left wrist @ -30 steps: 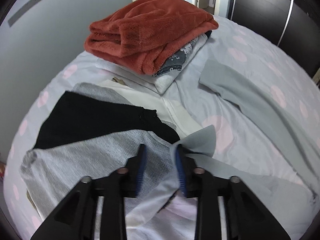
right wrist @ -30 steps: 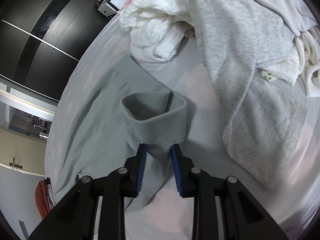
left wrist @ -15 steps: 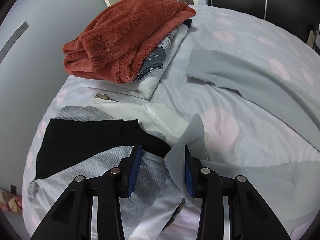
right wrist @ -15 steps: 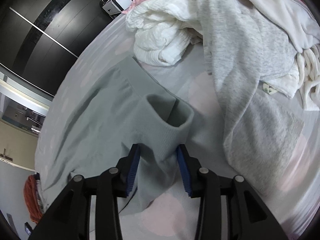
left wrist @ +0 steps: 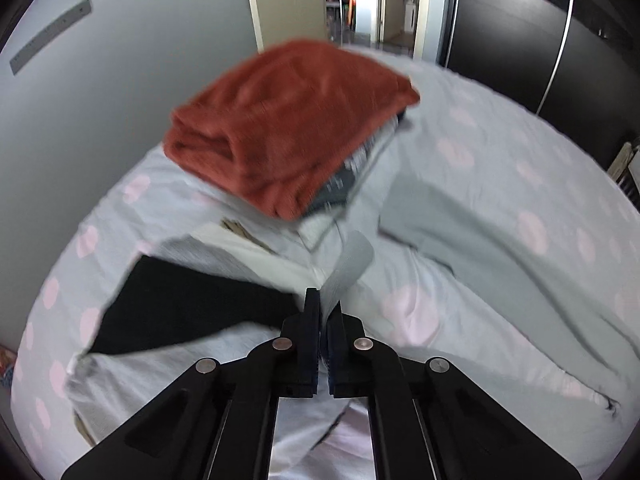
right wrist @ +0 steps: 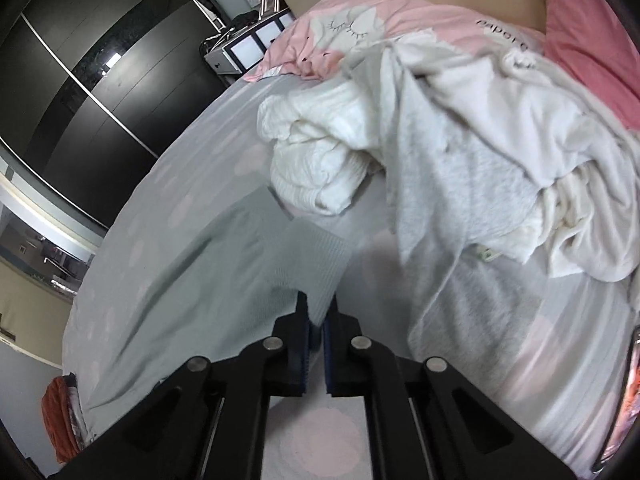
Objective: Fold clothes
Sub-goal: 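Fold the shirt edge over with the left gripper and release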
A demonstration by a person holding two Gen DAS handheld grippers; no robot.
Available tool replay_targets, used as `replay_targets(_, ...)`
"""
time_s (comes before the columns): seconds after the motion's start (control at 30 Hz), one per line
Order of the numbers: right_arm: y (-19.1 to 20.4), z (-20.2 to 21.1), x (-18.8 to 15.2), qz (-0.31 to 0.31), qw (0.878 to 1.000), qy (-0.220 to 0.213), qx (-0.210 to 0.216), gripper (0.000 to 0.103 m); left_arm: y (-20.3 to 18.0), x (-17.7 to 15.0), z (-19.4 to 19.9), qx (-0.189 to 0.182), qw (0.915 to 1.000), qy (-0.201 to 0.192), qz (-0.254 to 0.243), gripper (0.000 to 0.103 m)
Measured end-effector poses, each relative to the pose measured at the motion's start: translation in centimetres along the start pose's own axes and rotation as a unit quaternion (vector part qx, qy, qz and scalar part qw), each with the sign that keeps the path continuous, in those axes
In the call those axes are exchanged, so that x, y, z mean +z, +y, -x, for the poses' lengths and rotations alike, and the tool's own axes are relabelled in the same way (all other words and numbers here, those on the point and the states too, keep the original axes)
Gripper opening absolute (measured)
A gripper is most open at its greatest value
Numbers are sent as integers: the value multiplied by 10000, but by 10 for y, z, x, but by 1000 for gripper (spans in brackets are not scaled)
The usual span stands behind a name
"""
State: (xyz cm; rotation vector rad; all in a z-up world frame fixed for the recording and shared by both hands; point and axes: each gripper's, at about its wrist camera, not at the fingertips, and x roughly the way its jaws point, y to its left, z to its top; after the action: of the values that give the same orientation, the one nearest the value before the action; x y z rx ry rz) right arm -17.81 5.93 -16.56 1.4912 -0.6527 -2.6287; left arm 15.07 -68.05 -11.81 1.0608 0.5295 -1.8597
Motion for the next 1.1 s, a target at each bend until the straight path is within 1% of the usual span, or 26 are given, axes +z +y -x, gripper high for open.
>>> replay_targets(0.13, -10, -7, -11, -183, 9982, 473, -314, 5, 5, -19, -9, 199, 9993, 238, -209, 3)
replay_targets(0.23, -27, -26, -26, -370, 9937, 897, -569, 5, 9, -33, -15, 348, 9979, 417, -365, 3)
replay_targets(0.33, -40, -42, -35, -549, 9895, 1175, -638, 5, 13, -48, -23, 480, 9959, 587, -494, 3)
replay_targets(0.4, -43, -45, -35, -590, 9889, 1216, -624, 5, 19, -61, -35, 483, 9956, 660, -453, 3)
replay_targets(0.47, -41, -45, -35, -534, 9891, 1214, -645, 5, 27, -69, -41, 398, 9963, 709, -293, 3)
replay_targets(0.5, -41, -45, -35, -517, 9892, 1208, -653, 6, 32, -72, -44, 341, 9965, 751, -166, 7)
replay_targets(0.6, -45, -45, -37, -606, 9884, 1235, -645, 11, 49, -73, -45, 49, 9963, 826, 219, 9)
replay_targets(0.63, -49, -43, -38, -714, 9878, 1238, -614, 11, 54, -72, -43, -41, 9960, 837, 314, 12)
replay_targets(0.67, -53, -41, -38, -829, 9871, 1237, -583, 14, 59, -71, -40, -71, 9957, 839, 377, 16)
replay_targets(0.7, -57, -38, -39, -944, 9863, 1237, -552, 18, 64, -70, -36, -77, 9956, 831, 430, 21)
replay_targets(0.73, -60, -35, -39, -1049, 9857, 1213, -513, 20, 69, -68, -32, -97, 9955, 816, 482, 25)
replay_targets(0.8, -67, -27, -41, -1251, 9845, 1149, -431, 22, 79, -66, -22, -91, 9957, 720, 570, 28)
replay_targets(0.9, -69, -12, -43, -1274, 9868, 851, -523, 24, 88, -61, -12, 25, 9970, 557, 532, 28)
replay_targets(0.97, -70, -2, -44, -1271, 9880, 640, -598, 24, 87, -57, -4, 14, 9981, 430, 445, 28)
replay_targets(1.1, -71, 19, -46, -1263, 9889, 217, -747, 25, 65, -46, 8, -129, 9997, 189, 118, 28)
